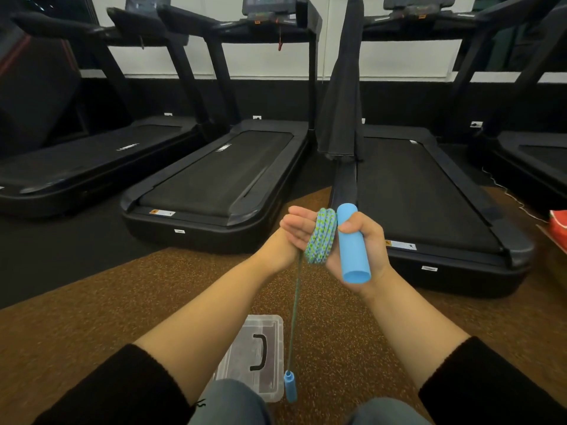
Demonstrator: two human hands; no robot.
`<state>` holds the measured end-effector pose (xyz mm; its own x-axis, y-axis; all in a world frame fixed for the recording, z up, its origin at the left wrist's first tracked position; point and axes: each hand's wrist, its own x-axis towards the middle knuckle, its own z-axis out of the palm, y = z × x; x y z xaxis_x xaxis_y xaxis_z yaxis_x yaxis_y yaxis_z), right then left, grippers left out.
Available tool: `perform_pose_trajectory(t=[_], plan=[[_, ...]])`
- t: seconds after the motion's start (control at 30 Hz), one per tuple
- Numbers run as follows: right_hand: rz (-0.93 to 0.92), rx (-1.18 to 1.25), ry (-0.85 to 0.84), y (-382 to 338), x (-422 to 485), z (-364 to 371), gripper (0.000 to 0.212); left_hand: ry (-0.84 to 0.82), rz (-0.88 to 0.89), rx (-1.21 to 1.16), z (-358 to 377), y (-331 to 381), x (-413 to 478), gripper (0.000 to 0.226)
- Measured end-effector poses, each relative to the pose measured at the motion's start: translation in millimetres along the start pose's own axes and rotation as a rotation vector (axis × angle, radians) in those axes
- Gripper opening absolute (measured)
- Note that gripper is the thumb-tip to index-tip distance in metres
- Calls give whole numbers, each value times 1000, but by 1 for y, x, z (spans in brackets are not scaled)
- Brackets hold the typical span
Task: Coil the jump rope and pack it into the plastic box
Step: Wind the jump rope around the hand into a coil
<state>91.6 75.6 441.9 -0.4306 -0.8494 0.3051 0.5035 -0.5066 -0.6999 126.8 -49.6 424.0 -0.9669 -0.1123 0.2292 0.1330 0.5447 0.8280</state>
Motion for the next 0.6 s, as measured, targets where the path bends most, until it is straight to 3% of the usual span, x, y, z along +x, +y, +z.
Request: perform_pose_trajectory(t=[0.17,0.33,0.5,0.6], plan=[[21,-45,88,2,4,-3,48,-18,-11,135,2,-9,-1,31],[66,-62,179,7,11,-6,46,-157,46,336,-7,-1,-4,33],[82,-82,148,6,12,-4,50,-190,30,261,-9,5,-10,37],[79,-60,141,4,12,-4,55,-228,-40,193,-6,4,-15,24]])
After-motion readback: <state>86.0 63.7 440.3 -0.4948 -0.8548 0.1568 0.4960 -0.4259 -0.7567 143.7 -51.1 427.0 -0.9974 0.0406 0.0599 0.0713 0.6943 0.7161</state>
